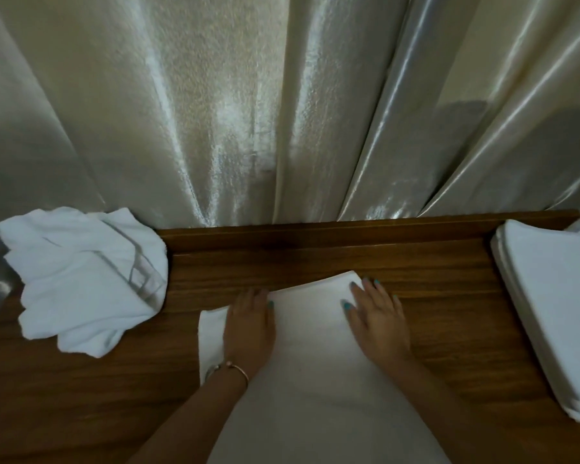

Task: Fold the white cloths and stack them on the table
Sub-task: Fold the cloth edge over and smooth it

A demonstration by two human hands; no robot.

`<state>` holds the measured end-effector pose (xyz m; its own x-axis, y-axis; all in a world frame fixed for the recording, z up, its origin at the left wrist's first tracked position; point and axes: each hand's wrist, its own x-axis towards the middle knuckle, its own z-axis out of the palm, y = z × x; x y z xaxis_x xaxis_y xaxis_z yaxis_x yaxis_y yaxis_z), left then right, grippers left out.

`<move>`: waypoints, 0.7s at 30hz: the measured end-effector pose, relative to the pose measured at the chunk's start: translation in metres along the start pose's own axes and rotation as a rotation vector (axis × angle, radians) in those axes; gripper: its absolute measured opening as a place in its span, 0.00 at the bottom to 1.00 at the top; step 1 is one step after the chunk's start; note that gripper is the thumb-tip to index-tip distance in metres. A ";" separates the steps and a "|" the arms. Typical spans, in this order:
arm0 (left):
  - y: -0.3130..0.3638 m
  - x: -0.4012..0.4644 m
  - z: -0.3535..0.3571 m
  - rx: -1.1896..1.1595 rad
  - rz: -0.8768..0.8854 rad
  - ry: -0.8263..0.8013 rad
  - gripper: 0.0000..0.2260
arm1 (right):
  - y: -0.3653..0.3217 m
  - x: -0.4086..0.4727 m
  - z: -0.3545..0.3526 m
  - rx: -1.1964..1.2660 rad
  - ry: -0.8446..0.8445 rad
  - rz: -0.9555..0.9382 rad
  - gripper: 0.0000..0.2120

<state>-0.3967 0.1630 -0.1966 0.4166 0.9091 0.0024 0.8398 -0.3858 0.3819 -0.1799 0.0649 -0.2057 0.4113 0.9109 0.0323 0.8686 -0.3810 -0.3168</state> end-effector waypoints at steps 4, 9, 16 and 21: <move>-0.043 0.011 -0.021 0.053 -0.174 -0.040 0.16 | -0.011 0.040 -0.005 0.319 -0.058 0.013 0.23; -0.057 0.022 -0.052 0.109 -0.190 -0.316 0.15 | -0.012 0.078 -0.024 0.179 -0.315 -0.070 0.21; -0.056 0.027 -0.066 0.127 -0.103 -0.477 0.30 | -0.008 0.091 -0.038 0.078 -0.377 -0.045 0.10; -0.055 0.035 -0.067 0.270 -0.066 -0.520 0.22 | -0.001 0.084 -0.052 -0.027 -0.408 -0.132 0.12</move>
<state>-0.4522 0.2265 -0.1556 0.4195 0.7624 -0.4928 0.9001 -0.4198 0.1169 -0.1320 0.1337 -0.1533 0.1577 0.9382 -0.3082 0.9158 -0.2557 -0.3097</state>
